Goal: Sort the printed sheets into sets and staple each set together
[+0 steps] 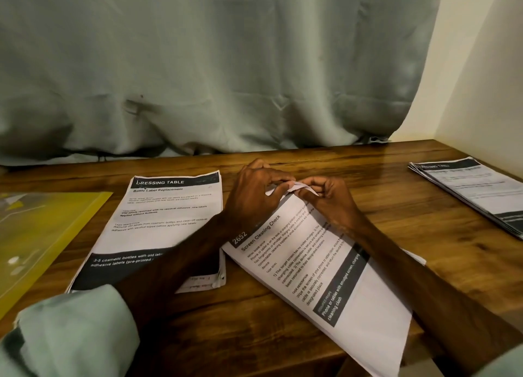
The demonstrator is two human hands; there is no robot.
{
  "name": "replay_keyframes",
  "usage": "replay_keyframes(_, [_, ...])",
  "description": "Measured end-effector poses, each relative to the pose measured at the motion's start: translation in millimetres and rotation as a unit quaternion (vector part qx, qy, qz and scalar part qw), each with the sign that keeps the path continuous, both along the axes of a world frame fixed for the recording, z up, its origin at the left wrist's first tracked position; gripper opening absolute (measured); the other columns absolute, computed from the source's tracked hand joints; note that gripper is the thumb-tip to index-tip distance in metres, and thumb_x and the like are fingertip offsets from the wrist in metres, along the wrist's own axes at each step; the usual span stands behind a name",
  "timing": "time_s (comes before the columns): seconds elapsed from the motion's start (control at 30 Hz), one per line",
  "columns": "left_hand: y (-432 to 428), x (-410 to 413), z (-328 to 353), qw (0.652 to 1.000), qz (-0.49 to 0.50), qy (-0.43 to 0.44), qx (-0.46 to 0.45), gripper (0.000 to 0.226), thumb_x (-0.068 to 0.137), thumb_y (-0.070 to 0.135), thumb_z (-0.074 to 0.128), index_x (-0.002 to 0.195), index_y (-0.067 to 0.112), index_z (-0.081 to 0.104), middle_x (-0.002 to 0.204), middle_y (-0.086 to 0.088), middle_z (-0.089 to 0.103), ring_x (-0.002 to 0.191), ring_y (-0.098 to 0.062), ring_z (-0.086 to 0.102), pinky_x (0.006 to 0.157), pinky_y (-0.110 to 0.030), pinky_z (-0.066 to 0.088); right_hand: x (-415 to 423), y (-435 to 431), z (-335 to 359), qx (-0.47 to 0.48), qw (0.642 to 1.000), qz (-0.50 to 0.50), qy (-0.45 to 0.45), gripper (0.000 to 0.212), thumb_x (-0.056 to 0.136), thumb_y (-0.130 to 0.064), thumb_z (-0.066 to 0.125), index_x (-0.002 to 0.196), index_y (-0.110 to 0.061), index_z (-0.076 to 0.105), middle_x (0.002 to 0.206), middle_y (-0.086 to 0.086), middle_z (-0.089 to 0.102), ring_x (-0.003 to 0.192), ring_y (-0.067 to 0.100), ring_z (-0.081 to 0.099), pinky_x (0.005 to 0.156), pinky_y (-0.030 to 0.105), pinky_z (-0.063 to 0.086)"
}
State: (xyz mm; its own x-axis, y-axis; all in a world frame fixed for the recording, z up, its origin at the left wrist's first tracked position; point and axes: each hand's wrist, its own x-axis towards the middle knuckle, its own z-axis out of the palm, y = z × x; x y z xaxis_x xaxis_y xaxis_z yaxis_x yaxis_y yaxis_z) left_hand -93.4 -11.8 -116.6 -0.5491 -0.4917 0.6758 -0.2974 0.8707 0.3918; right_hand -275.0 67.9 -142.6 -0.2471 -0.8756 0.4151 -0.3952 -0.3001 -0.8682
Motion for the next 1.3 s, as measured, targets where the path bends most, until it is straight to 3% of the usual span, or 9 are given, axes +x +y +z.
replay_keyframes(0.17, [-7, 3, 0, 0.999, -0.031, -0.009, 0.0, 0.02, 0.093, 0.027, 0.074, 0.112, 0.026, 0.08, 0.095, 0.003, 0.074, 0.095, -0.018, 0.06, 0.079, -0.048, 0.053, -3, -2, -2, -0.007, 1.0, -0.009, -0.004, 0.014, 0.092, -0.002, 0.07, 0.105, -0.005, 0.075, 0.095, 0.001, 0.079, 0.086, 0.018, 0.077, 0.072, 0.025, 0.059])
replay_keyframes(0.43, [-12, 4, -1, 0.996, -0.063, -0.032, -0.047, 0.022, 0.094, 0.034, 0.069, 0.111, 0.024, 0.079, 0.108, 0.011, 0.077, 0.099, -0.013, 0.058, 0.084, -0.046, 0.051, -4, -2, -1, -0.008, 1.0, 0.0, 0.0, 0.015, 0.092, -0.004, 0.07, 0.101, -0.015, 0.076, 0.096, -0.001, 0.08, 0.087, 0.017, 0.077, 0.073, 0.025, 0.06])
replay_keyframes(0.6, [-16, 3, -5, 0.993, -0.06, -0.042, -0.093, 0.029, 0.089, 0.037, 0.073, 0.113, 0.022, 0.079, 0.112, 0.008, 0.077, 0.1, -0.012, 0.056, 0.087, -0.042, 0.047, -4, 0, 0, -0.011, 1.0, 0.007, -0.002, 0.017, 0.092, -0.001, 0.069, 0.104, -0.012, 0.075, 0.098, 0.001, 0.079, 0.089, 0.018, 0.077, 0.074, 0.025, 0.06])
replay_keyframes(0.8, [-16, 3, -6, 0.985, -0.053, -0.016, -0.163, 0.021, 0.089, 0.022, 0.074, 0.108, 0.019, 0.08, 0.101, 0.003, 0.079, 0.086, -0.022, 0.06, 0.077, -0.047, 0.05, -4, -2, -1, -0.008, 1.0, -0.005, 0.016, 0.016, 0.092, -0.002, 0.07, 0.102, -0.013, 0.076, 0.096, -0.003, 0.079, 0.088, 0.014, 0.076, 0.075, 0.023, 0.059])
replay_keyframes(1.03, [-13, 2, -5, 0.983, -0.026, 0.009, -0.184, 0.017, 0.086, 0.019, 0.08, 0.103, 0.017, 0.082, 0.08, -0.003, 0.074, 0.076, -0.023, 0.059, 0.07, -0.042, 0.051, -5, -1, -1, -0.003, 1.0, -0.005, 0.015, 0.012, 0.093, -0.006, 0.07, 0.103, -0.008, 0.076, 0.096, 0.0, 0.079, 0.087, 0.018, 0.075, 0.074, 0.025, 0.06])
replay_keyframes(1.3, [-11, 0, -2, 0.988, 0.007, 0.022, -0.155, 0.015, 0.089, 0.02, 0.079, 0.104, 0.018, 0.082, 0.086, -0.002, 0.075, 0.082, -0.02, 0.058, 0.072, -0.038, 0.048, -2, 2, -1, -0.009, 0.999, 0.0, 0.042, 0.016, 0.095, -0.01, 0.069, 0.11, -0.013, 0.076, 0.099, -0.001, 0.079, 0.089, 0.02, 0.076, 0.076, 0.034, 0.062])
